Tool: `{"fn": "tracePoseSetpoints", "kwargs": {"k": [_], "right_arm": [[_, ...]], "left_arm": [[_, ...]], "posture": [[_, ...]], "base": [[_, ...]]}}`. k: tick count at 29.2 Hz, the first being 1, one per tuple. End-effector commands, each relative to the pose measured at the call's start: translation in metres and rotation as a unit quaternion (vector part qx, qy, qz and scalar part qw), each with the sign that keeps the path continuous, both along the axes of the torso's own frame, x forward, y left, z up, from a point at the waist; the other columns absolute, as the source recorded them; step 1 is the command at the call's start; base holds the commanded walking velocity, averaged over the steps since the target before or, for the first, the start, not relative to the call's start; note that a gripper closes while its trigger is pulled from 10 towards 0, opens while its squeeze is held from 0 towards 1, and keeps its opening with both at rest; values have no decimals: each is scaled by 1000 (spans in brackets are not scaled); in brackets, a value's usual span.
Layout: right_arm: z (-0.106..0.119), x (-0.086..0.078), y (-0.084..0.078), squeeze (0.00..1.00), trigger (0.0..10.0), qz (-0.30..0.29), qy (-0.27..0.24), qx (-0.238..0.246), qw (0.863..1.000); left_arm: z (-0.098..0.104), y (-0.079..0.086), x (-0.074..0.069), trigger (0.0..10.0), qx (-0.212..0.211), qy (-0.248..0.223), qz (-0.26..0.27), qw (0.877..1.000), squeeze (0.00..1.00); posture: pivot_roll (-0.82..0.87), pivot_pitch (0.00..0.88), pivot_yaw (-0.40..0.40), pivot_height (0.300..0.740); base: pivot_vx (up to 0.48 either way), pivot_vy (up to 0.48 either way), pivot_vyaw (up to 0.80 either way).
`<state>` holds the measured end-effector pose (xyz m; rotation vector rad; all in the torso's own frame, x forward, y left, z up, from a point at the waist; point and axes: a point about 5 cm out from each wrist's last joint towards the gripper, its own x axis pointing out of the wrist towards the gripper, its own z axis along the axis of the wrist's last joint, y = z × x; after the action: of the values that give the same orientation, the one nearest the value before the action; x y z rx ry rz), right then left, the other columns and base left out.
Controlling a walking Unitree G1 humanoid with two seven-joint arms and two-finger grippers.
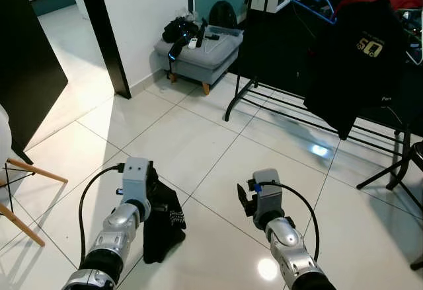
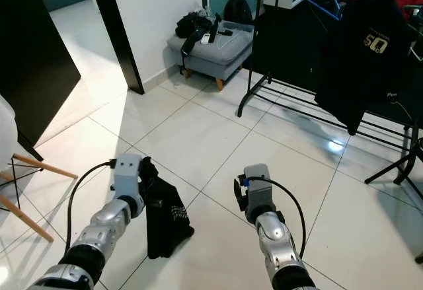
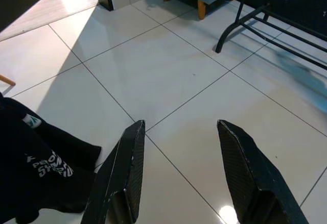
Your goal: Hang hanger
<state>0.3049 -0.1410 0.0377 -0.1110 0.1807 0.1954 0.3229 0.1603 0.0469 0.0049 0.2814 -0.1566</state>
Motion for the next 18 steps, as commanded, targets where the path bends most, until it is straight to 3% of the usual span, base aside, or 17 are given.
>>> {"fn": "tracePoseSetpoints", "kwargs": {"k": [1,6,18], "right_arm": [[-4,-3,-2,0,10000,-8,12,12,1000],[-5,-3,-3,0,10000,-10,13,13,1000],[-3,-1,-6,0,10000,-15,16,13,1000]], "left_arm": [[3,0,-1,10000,7,-13,-11,1000,0],[8,-3,-1,10000,-3,-22,-14,1000,0],[20,-10,4,10000,-11,-33,-22,999,0]], "posture": [[-53,102,16,740],[-58,95,16,740],[-61,98,15,740]], "base": [[0,0,0],[96,0,0],[373,0,0]]}}
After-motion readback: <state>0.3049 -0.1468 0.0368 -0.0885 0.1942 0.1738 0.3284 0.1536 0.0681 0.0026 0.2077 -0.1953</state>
